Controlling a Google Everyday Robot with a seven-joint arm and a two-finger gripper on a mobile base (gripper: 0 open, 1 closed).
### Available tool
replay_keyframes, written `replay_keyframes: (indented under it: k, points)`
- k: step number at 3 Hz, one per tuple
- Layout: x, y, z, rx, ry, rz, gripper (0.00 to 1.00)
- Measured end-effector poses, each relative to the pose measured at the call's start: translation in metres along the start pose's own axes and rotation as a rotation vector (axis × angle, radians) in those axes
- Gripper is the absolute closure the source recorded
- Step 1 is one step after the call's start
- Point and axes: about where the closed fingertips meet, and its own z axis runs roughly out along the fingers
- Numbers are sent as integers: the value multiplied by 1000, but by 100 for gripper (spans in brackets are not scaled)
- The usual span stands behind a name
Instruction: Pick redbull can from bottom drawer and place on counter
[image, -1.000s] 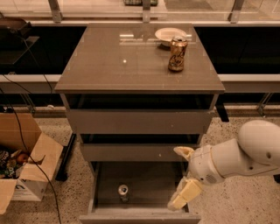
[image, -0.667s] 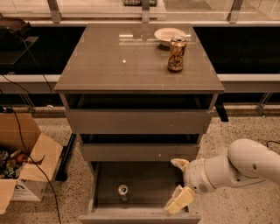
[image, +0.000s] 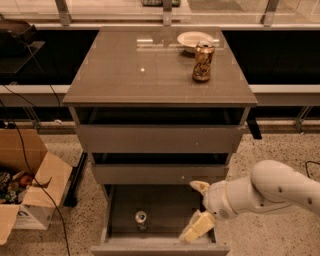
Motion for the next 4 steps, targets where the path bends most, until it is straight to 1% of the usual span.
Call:
replay_keyframes:
  k: [1, 2, 3, 4]
  points:
    - [2, -16, 33, -12, -29, -9, 0]
    - [4, -32, 73, -34, -90, -3, 0]
    - [15, -48, 119, -69, -146, 34, 0]
    - [38, -68, 162, -99, -203, 101, 0]
